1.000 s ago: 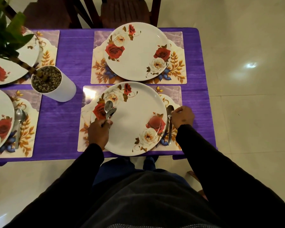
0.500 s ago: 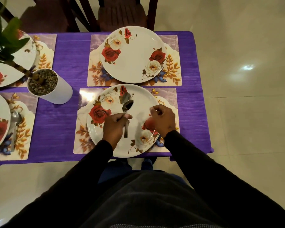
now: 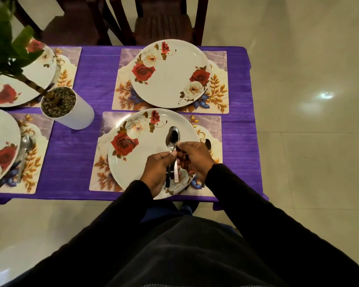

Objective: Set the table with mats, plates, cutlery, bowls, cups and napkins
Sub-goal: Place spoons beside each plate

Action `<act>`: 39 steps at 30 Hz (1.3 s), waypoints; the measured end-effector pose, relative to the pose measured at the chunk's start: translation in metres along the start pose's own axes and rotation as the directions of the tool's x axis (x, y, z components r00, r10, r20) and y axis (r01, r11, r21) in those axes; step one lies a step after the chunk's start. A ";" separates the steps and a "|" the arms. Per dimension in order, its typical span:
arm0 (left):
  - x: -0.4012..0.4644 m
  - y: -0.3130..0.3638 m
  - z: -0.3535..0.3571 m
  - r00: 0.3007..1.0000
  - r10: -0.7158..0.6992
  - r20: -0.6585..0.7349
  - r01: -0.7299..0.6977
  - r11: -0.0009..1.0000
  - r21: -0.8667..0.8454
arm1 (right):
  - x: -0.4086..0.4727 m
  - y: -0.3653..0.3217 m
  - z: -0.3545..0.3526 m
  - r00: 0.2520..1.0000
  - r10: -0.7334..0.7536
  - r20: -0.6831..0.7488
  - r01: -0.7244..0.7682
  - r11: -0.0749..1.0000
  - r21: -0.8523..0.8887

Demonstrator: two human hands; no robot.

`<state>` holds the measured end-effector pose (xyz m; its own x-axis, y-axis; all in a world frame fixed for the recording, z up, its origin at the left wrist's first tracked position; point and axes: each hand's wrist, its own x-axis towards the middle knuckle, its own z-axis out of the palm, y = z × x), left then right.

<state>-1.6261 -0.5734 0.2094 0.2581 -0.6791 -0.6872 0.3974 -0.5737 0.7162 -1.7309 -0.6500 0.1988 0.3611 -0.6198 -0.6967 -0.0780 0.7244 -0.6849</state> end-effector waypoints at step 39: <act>0.034 0.036 0.194 0.738 0.205 -0.642 -0.331 0.940 -0.081 | 0.014 -0.115 -0.136 0.965 -0.109 0.239 0.177 0.941 -0.287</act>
<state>-1.7741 -0.7061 0.2349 0.8377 -0.3247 -0.4391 0.3594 -0.2775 0.8910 -1.8435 -0.7827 0.2385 0.5791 -0.6046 -0.5468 -0.2764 0.4854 -0.8294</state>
